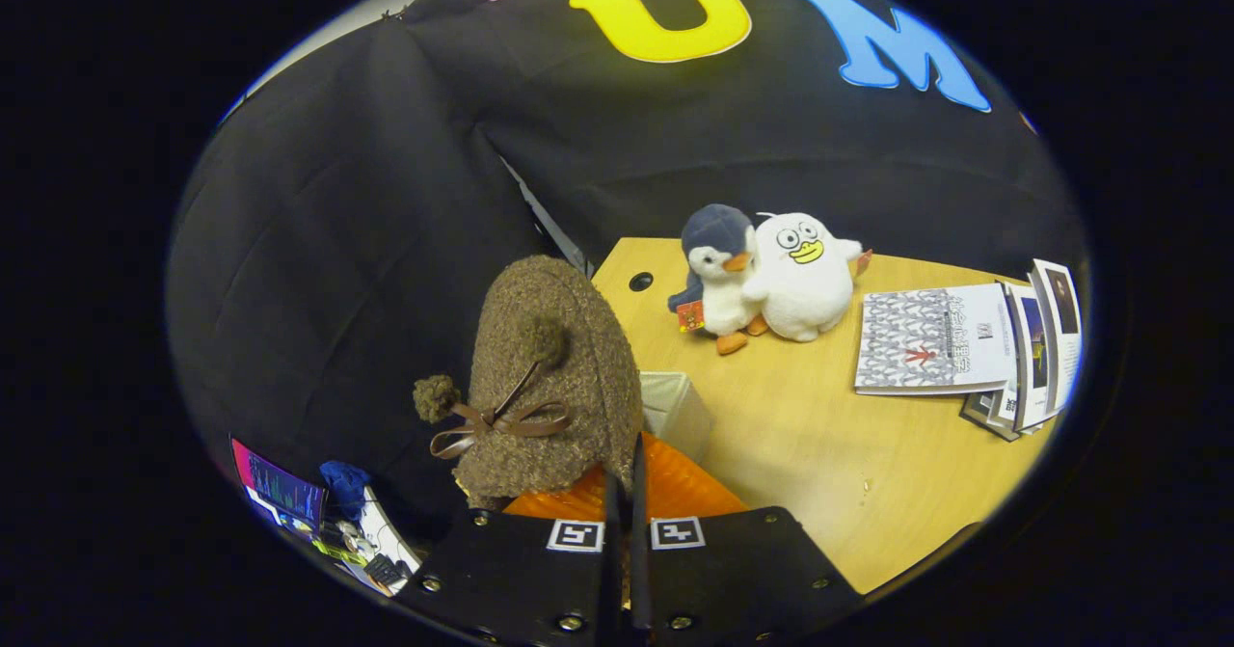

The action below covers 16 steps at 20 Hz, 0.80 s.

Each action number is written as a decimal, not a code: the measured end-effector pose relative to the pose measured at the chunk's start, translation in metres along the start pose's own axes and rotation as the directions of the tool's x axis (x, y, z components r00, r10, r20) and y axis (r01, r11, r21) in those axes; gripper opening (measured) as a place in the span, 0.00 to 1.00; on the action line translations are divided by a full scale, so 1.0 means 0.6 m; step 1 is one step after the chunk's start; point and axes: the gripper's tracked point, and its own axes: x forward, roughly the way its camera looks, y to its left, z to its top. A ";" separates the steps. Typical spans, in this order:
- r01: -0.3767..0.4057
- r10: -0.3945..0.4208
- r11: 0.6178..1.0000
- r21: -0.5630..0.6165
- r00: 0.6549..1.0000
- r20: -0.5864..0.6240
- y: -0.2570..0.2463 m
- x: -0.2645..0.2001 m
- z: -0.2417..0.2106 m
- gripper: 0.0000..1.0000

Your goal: Open the storage box then place both shoes into the box .Put the left shoe in first, then the right shoe, with the right side of both shoes facing outward in a uniform manner.

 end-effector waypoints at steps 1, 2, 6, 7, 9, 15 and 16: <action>-0.004 0.004 1.000 -0.008 1.000 -0.014 0.013 0.017 -0.003 0.04; -0.005 0.005 1.000 -0.014 1.000 -0.028 0.022 0.032 -0.006 0.04; 0.006 -0.010 0.999 -0.053 0.997 -0.075 0.043 0.087 -0.023 0.04; 0.011 -0.016 0.998 -0.059 0.996 -0.087 0.048 0.098 -0.028 0.04; 0.017 -0.024 0.998 -0.067 0.994 -0.111 0.051 0.125 -0.040 0.04; 0.069 -0.092 0.988 -0.135 0.980 -0.176 0.045 0.187 -0.074 0.04; 0.057 -0.083 0.989 -0.136 0.978 -0.190 0.048 0.194 -0.082 0.04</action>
